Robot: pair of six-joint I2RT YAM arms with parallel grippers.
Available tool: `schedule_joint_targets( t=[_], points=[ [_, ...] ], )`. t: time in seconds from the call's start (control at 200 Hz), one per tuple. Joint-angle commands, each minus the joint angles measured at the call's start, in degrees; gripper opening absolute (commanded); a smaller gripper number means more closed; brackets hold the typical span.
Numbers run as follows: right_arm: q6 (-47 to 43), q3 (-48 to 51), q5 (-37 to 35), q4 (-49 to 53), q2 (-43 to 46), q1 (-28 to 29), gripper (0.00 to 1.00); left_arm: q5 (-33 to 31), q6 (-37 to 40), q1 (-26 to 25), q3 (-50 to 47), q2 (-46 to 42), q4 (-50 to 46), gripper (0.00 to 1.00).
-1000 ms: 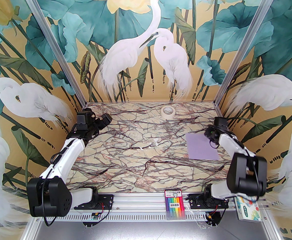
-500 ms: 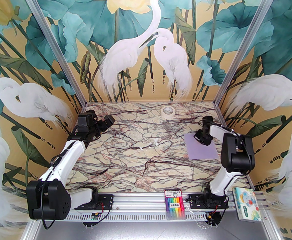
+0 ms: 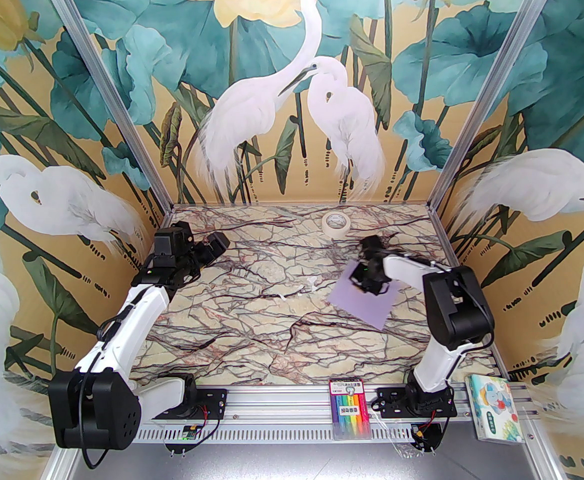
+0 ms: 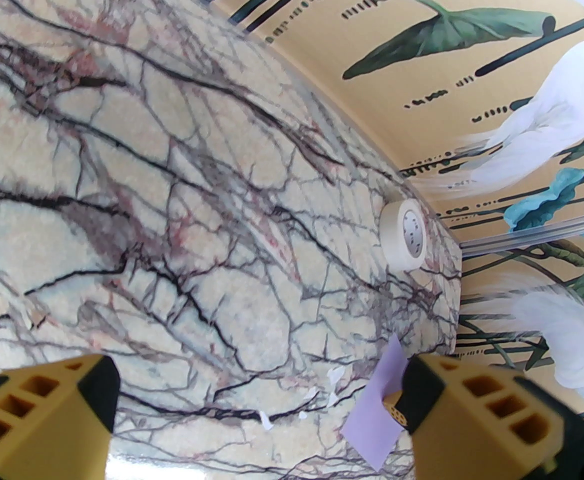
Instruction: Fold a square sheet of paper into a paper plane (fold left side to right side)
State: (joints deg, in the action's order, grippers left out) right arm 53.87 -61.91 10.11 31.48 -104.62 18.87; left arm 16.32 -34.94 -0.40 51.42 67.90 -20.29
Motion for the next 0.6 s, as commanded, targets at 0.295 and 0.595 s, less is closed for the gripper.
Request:
schedule_joint_targets(
  t=[0.295, 0.595],
  points=[
    [-0.21, -16.54, 6.21, 4.85, -13.24, 14.64, 0.00, 2.67, 0.13, -1.25, -3.91, -5.88, -1.05, 0.99],
    [-4.73, -16.84, 5.92, 7.44, -10.03, 16.82, 0.03, 2.01, -2.74, -5.80, -5.61, -6.60, -1.34, 0.99]
  ],
)
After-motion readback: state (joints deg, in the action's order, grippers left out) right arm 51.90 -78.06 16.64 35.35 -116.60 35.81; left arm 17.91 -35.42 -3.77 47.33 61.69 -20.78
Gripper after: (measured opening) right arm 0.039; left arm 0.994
